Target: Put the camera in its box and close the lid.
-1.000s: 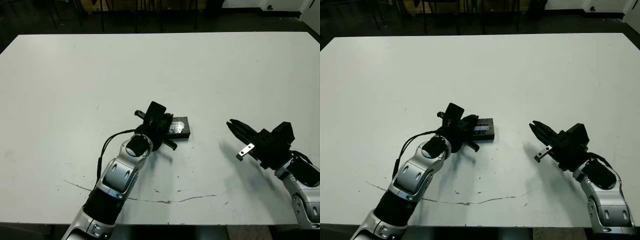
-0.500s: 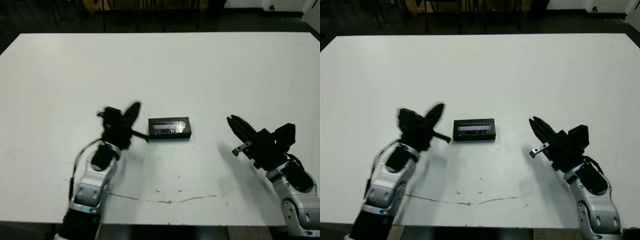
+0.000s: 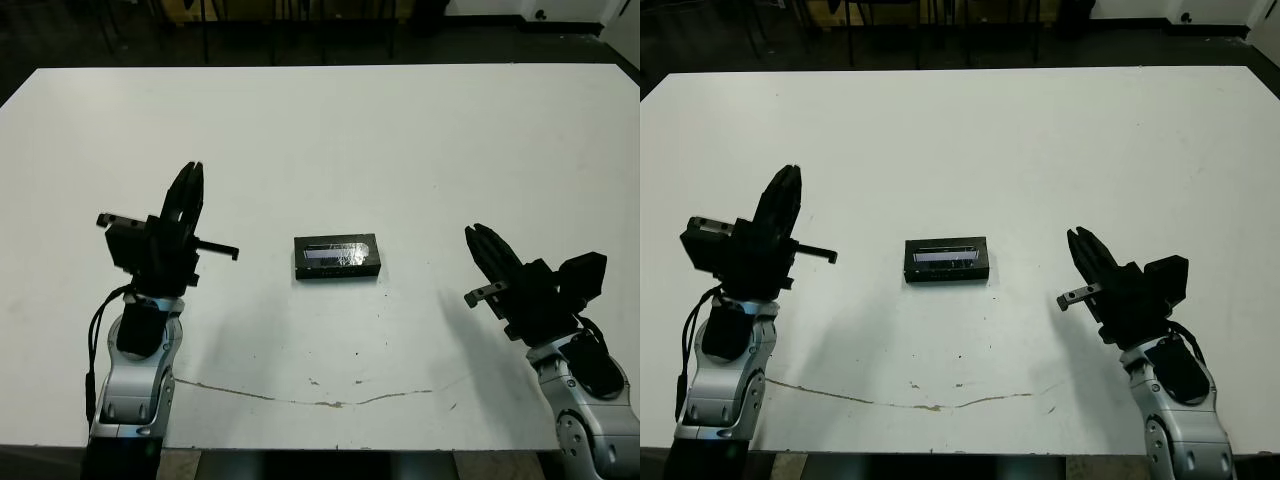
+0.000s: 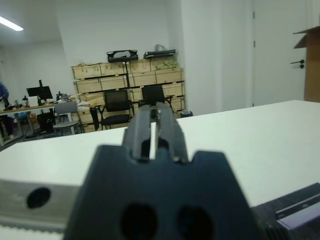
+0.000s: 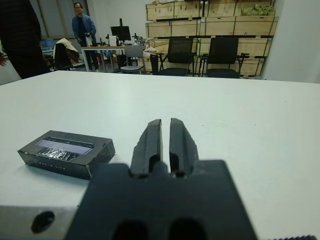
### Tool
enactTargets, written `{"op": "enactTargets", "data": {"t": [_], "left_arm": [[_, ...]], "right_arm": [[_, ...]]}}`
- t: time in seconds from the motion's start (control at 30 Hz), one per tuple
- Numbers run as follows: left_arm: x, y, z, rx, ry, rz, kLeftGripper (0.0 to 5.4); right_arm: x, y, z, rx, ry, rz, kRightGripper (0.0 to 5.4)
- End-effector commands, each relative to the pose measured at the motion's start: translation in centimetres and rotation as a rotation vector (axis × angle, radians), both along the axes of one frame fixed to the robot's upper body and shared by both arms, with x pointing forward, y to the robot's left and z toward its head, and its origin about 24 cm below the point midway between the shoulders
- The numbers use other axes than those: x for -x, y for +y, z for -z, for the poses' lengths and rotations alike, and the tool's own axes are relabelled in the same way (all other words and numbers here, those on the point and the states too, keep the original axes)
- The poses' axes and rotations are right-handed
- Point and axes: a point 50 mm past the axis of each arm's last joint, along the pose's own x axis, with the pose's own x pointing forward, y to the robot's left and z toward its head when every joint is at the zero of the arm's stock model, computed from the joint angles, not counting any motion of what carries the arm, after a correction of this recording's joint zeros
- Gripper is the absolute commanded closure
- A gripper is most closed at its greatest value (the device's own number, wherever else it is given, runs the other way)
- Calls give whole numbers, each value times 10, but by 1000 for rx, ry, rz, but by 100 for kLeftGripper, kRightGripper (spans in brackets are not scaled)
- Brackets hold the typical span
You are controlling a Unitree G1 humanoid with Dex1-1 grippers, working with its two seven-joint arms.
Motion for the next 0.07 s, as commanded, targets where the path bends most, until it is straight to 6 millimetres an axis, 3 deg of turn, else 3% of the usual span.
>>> {"op": "enactTargets", "data": {"t": [0.03,0.07], "left_arm": [[5,1,3,-7,11,-21,539],[5,1,2,-5,4,-20,539]], "right_arm": [[0,-2,6,-26,16,11,540],[0,-2,7,-24,14,13,540]]}}
